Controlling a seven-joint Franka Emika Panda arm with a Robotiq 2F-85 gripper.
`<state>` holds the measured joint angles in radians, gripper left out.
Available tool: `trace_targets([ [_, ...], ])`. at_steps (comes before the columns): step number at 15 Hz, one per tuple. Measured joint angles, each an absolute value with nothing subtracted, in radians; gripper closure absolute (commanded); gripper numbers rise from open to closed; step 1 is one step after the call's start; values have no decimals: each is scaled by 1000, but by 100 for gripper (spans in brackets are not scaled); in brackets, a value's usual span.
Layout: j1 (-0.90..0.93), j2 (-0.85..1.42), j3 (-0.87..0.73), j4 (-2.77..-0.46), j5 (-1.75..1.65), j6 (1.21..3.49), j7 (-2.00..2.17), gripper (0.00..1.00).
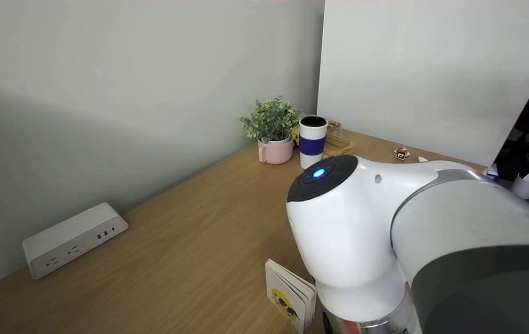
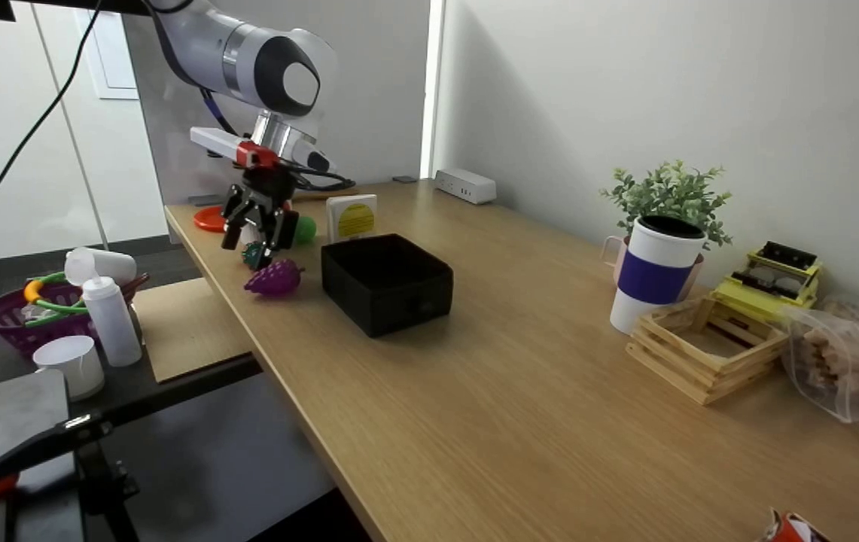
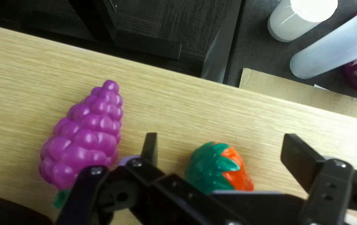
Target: Put the grapes and green and red object in black basket
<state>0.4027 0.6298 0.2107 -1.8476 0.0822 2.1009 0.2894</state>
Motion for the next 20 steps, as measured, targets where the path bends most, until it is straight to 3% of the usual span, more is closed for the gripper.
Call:
trace_targets([
  [5,403,630,209,-1848,80,2101,310,0],
  [6,403,630,209,-1848,80,2101,311,21],
  [16,403,630,206,-1848,80,2101,320,88],
  [17,403,630,206,-1847,80,2101,322,86],
  [18,403,630,206,-1847,80,2101,322,38],
  [20,403,630,206,-1847,80,2101,323,31],
])
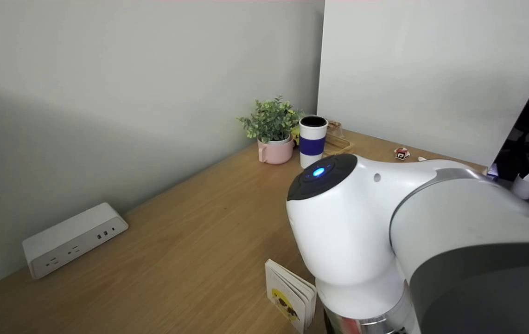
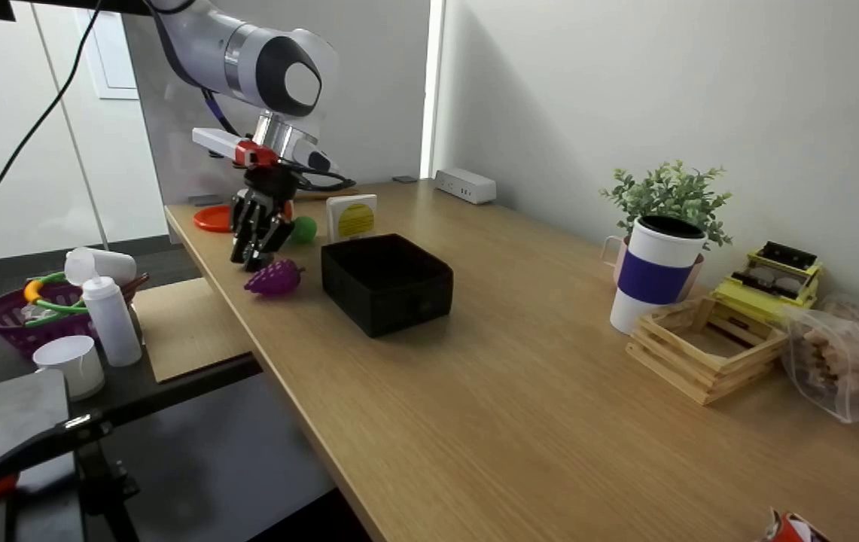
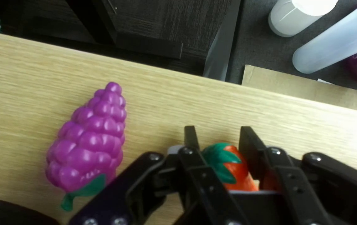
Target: Put the grapes and green and red object in black basket
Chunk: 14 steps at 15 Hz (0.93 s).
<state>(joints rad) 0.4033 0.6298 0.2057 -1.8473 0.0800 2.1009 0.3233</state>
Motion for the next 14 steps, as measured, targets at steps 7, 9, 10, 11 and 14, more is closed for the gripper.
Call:
trace_targets([
  [7,406,630,206,-1847,79,2101,324,0],
  [9,406,630,206,-1845,76,2101,324,0],
  [10,406,630,206,-1844,73,2101,324,0],
  [11,406,630,206,-1843,69,2101,324,0],
  [14,406,630,206,-1837,57,2101,324,0],
])
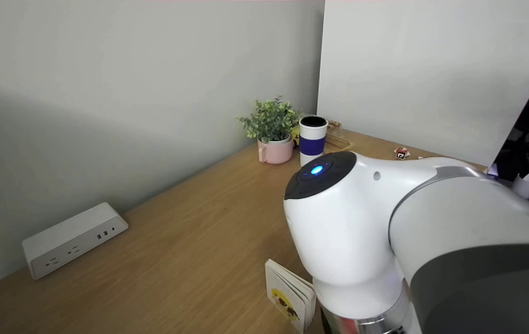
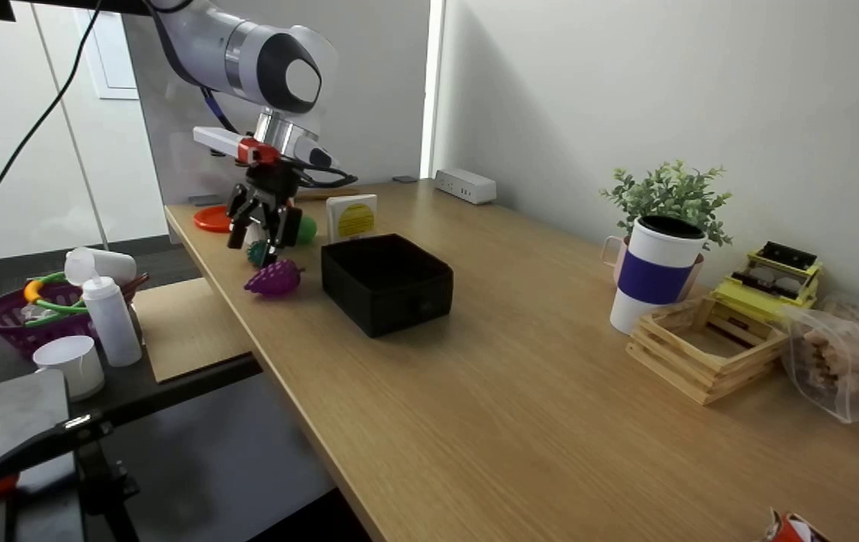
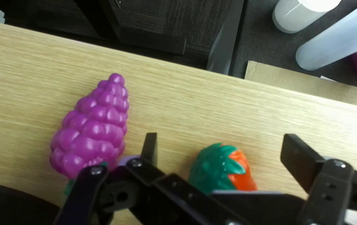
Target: Put the grapes and green and red object in black basket
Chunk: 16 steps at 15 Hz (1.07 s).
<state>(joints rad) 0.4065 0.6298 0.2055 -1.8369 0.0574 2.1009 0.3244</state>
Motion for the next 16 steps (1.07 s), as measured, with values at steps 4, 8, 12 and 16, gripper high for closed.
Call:
trace_targets([
  [4,406,630,205,-1830,46,2101,324,0],
  [8,406,630,202,-1824,45,2101,324,0],
  [12,403,631,201,-1821,45,2101,321,0],
  [16,398,635,201,-1821,45,2102,308,0],
])
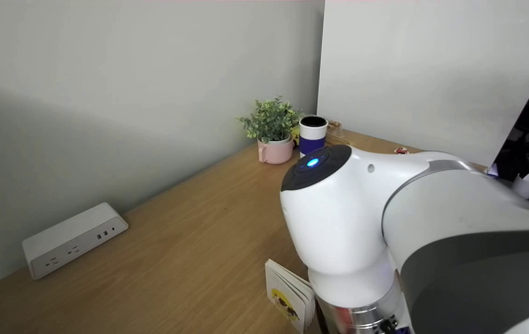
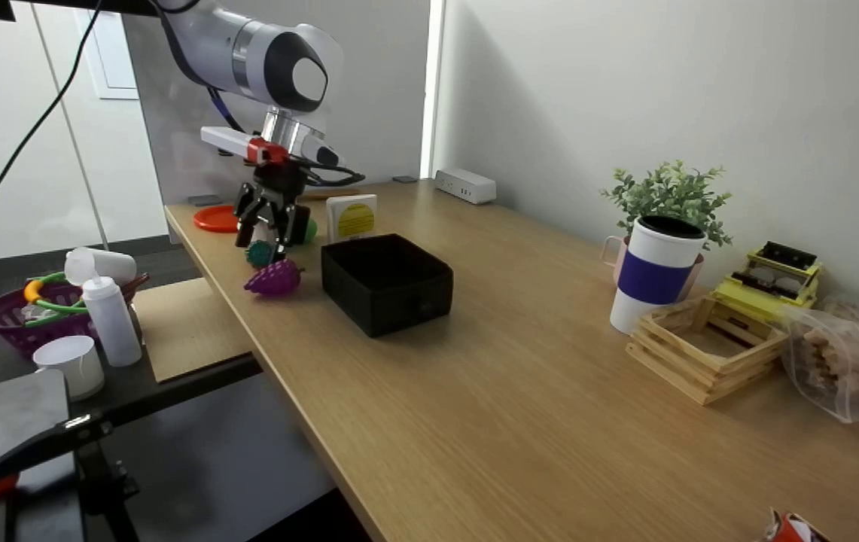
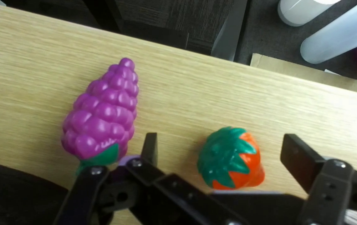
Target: Put the grapes and green and red object in black basket
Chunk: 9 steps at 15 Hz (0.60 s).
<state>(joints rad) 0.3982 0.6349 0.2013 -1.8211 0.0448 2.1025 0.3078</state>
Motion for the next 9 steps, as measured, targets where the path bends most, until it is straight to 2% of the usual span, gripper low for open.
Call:
trace_targets([
  [1,398,635,201,-1821,45,2104,304,6],
  [2,398,635,201,-1821,45,2105,301,26],
  [6,398,636,201,-1821,45,2114,289,55],
  [7,398,636,201,-1821,45,2115,288,54],
  [8,398,636,201,-1821,45,2116,287,69],
  [9,398,636,201,-1821,45,2117,287,77],
])
